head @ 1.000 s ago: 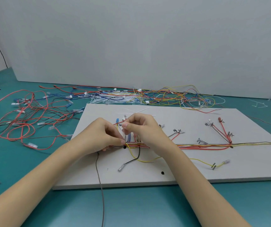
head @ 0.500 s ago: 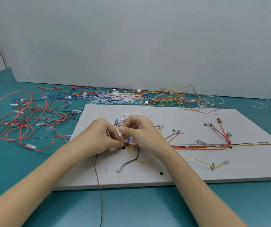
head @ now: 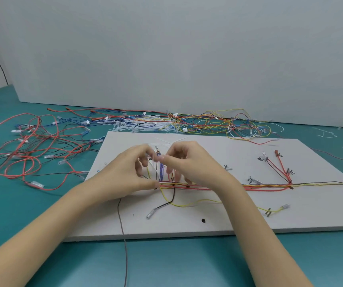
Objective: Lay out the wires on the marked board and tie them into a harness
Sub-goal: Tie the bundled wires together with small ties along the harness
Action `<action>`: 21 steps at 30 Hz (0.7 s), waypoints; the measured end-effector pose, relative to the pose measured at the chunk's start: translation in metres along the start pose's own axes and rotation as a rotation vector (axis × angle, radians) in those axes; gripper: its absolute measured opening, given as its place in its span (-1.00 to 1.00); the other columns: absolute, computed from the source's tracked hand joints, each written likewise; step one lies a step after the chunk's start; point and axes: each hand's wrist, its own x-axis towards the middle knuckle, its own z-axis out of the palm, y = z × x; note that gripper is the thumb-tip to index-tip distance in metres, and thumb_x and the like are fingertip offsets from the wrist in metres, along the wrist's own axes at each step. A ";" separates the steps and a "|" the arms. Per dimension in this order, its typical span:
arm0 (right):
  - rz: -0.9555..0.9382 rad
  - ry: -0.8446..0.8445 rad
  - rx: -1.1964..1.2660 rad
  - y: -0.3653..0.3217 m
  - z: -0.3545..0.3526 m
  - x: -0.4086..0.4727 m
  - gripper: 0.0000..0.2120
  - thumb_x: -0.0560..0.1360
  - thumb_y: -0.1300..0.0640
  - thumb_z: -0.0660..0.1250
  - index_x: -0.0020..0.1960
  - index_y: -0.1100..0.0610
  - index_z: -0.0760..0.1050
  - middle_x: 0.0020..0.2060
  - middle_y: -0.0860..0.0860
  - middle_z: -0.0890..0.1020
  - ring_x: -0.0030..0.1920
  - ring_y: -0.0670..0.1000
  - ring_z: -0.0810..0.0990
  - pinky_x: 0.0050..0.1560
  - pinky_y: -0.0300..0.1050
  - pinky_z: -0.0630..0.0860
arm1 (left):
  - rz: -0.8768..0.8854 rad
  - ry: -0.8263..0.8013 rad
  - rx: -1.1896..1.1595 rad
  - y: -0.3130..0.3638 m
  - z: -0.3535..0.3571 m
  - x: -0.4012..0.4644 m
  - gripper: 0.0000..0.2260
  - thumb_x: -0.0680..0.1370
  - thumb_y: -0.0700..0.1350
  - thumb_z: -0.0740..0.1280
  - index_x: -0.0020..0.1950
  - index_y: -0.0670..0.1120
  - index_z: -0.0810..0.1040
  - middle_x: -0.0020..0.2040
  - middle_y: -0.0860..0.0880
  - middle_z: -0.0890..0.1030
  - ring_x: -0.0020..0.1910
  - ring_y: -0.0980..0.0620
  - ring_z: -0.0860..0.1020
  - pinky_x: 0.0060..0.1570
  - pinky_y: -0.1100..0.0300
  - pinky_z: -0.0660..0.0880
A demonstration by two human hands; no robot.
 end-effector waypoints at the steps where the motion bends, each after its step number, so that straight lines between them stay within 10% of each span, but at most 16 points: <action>1: 0.050 -0.056 -0.041 0.001 -0.005 -0.002 -0.75 0.53 0.06 0.38 -0.14 0.27 0.53 -0.44 0.05 0.59 -0.53 0.01 0.49 -0.56 -0.27 0.30 | 0.056 0.012 0.010 0.002 0.002 -0.001 -0.59 0.29 -0.10 0.60 -0.04 0.21 0.48 -0.16 0.10 0.42 -0.27 0.16 0.44 -0.29 0.42 0.36; 7: 0.155 -0.446 -0.274 0.000 -0.018 -0.013 -0.95 0.42 0.21 0.46 -0.13 0.17 0.65 -0.53 -0.01 0.55 -0.64 -0.05 0.38 -0.60 -0.31 0.28 | 0.214 -0.023 0.174 0.007 0.010 -0.006 -0.87 0.36 0.04 0.53 -0.14 0.22 0.65 -0.10 0.17 0.37 0.02 0.19 0.34 0.05 0.27 0.30; 21: 0.107 -0.608 -0.303 0.004 0.001 -0.011 -0.94 0.41 0.18 0.48 -0.15 0.11 0.62 -0.40 0.10 0.46 -0.44 0.06 0.25 -0.50 -0.24 0.17 | 0.112 -0.232 0.160 0.008 0.007 -0.006 -0.83 0.43 0.00 0.51 -0.25 0.26 0.59 -0.06 0.17 0.41 0.08 0.16 0.32 0.07 0.31 0.30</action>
